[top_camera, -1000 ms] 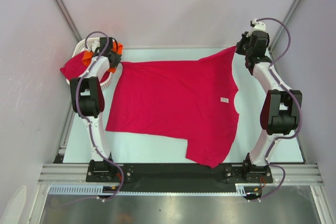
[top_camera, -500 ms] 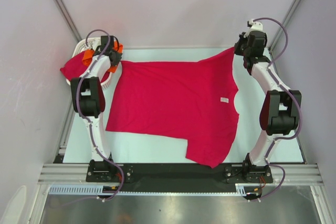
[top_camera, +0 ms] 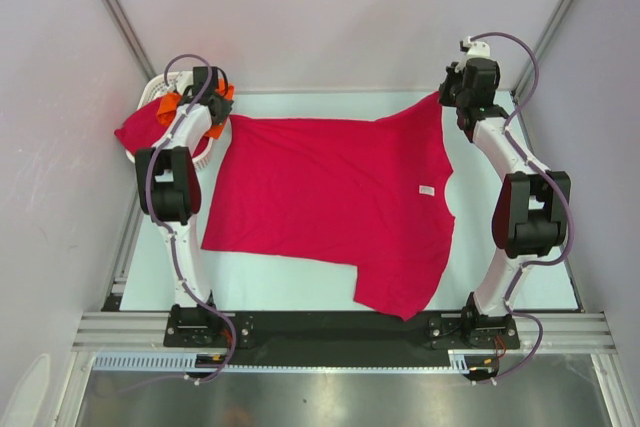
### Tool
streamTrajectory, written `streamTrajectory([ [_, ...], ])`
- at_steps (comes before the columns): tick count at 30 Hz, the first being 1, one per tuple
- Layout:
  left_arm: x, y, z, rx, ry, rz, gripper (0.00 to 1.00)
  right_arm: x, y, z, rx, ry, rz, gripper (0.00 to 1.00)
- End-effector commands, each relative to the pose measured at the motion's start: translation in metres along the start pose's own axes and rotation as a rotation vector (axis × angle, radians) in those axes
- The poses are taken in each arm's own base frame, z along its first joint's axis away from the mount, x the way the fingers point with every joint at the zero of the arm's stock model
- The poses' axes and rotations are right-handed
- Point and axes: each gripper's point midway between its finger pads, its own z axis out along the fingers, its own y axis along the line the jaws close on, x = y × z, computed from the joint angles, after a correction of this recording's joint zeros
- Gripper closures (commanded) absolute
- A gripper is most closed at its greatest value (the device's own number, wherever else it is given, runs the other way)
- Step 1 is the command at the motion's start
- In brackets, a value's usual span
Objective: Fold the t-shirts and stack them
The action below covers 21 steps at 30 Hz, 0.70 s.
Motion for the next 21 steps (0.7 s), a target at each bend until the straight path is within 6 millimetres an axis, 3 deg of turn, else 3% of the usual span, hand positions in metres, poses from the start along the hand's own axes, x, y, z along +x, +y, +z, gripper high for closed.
streamTrajectory([
  [1,-0.0393,-0.0303,-0.0340,0.075,-0.095,-0.008,1.00,-0.0230,-0.0024,0.0004,0.016,-0.056,-0.012,1.00],
  [21,-0.0383,-0.0308,-0.0349,0.081,-0.089,0.006,1.00,-0.0179,0.0002,-0.0038,0.012,-0.045,0.012,1.00],
])
